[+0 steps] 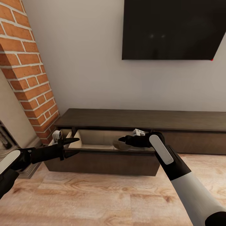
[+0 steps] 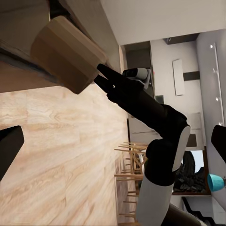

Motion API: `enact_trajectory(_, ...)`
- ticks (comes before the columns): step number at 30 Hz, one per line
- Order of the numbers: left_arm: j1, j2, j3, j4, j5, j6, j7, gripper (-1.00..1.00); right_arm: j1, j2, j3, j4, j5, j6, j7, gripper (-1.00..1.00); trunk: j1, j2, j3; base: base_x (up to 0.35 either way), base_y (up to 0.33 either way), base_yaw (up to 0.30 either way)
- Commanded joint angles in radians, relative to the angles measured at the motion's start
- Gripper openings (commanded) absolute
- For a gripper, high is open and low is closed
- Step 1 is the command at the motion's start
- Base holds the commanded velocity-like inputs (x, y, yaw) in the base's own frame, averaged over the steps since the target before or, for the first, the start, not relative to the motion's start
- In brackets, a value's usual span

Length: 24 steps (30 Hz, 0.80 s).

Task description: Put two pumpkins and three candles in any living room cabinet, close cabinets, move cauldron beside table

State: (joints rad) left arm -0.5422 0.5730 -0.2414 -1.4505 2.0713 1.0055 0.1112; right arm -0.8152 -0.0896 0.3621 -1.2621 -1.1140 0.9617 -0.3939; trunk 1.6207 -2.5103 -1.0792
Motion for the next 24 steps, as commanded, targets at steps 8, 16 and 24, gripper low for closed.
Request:
enact_trajectory(8,-0.001,0.000,-0.001,-0.001,0.011,0.001,0.010,1.00,-0.001,0.001,-0.001,0.005,-0.013,0.002,-0.014,-1.00,0.000,0.000,-0.001,0.098,-0.074,-0.113)
enact_trajectory(16,-0.001,0.000,-0.002,-0.001,0.011,0.001,0.010,1.00,-0.001,0.001,-0.001,0.003,-0.013,0.002,-0.014,-1.00,0.000,0.000,-0.001,0.065,-0.002,-0.157)
enact_trajectory(24,-0.001,0.000,-0.002,-0.001,0.010,0.001,0.010,1.00,-0.001,0.001,0.000,0.003,-0.013,0.002,-0.014,-1.00,0.000,0.000,-0.001,0.147,0.028,-0.005)
